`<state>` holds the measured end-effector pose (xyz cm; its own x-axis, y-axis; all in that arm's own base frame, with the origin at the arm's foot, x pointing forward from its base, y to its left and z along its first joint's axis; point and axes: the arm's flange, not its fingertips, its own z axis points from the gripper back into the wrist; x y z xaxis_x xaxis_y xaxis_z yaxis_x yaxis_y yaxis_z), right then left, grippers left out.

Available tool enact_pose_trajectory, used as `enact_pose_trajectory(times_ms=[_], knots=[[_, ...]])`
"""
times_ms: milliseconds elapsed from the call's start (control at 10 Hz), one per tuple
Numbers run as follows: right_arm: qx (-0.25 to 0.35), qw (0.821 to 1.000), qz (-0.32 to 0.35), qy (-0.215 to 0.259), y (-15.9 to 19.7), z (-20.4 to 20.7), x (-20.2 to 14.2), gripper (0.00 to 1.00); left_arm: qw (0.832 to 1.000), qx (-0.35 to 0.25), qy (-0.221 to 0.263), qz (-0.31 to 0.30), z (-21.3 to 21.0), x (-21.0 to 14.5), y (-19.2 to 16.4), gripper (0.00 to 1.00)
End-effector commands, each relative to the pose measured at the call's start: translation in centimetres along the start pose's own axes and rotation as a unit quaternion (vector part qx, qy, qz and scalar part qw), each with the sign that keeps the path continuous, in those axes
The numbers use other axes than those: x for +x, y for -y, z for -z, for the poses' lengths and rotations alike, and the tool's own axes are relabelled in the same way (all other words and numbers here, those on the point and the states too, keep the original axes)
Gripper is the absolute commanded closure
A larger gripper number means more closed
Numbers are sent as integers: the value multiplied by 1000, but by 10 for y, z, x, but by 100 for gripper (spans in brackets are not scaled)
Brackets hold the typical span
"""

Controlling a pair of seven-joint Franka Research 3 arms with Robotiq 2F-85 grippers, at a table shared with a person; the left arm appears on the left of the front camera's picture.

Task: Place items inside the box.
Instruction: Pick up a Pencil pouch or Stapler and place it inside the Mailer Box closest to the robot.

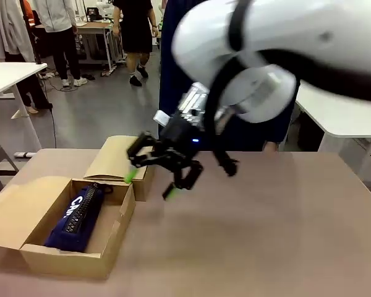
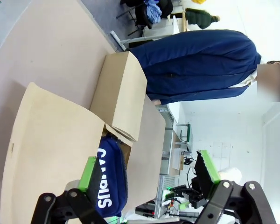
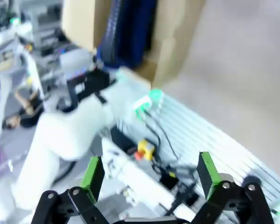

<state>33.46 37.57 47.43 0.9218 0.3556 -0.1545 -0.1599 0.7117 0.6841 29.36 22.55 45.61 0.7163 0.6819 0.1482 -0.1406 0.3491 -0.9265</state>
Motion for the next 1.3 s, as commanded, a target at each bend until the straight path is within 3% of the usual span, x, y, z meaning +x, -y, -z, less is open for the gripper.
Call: enact_pose_trajectory(times_ms=[0, 200, 300, 500, 600, 700, 800, 1000, 1100, 1200], knots=[[-18, 999, -49, -6, 26, -45, -100, 0, 1000, -7, 0, 6, 0, -1, -2, 0], [-24, 996, -80, -41, 49, -18, -98, 0, 1000, -7, 0, 6, 0, -1, -2, 0], [-5, 999, -45, -26, 18, -42, -65, 0, 1000, -7, 0, 6, 0, -1, -2, 0], [-5, 999, -45, -26, 18, -42, -65, 0, 1000, -7, 0, 6, 0, -1, -2, 0], [-7, 998, -57, -37, 33, -36, -83, 0, 1000, -7, 0, 6, 0, -1, -2, 0], [45, 998, -52, -8, 46, -58, -67, 0, 1000, -7, 0, 6, 0, -1, -2, 0], [99, 993, -24, 56, 78, -99, -68, 0, 1000, -7, 0, 6, 0, -1, -2, 0], [215, 963, 1, 165, 152, -178, -115, 0, 1000, -7, 0, 6, 0, -1, -2, 0], [240, 939, 46, 240, 195, -208, -148, 0, 1000, -7, 0, 6, 0, -1, -2, 0], [266, 925, 63, 264, 230, -224, -174, 0, 1000, -7, 0, 6, 0, -1, -2, 0]])
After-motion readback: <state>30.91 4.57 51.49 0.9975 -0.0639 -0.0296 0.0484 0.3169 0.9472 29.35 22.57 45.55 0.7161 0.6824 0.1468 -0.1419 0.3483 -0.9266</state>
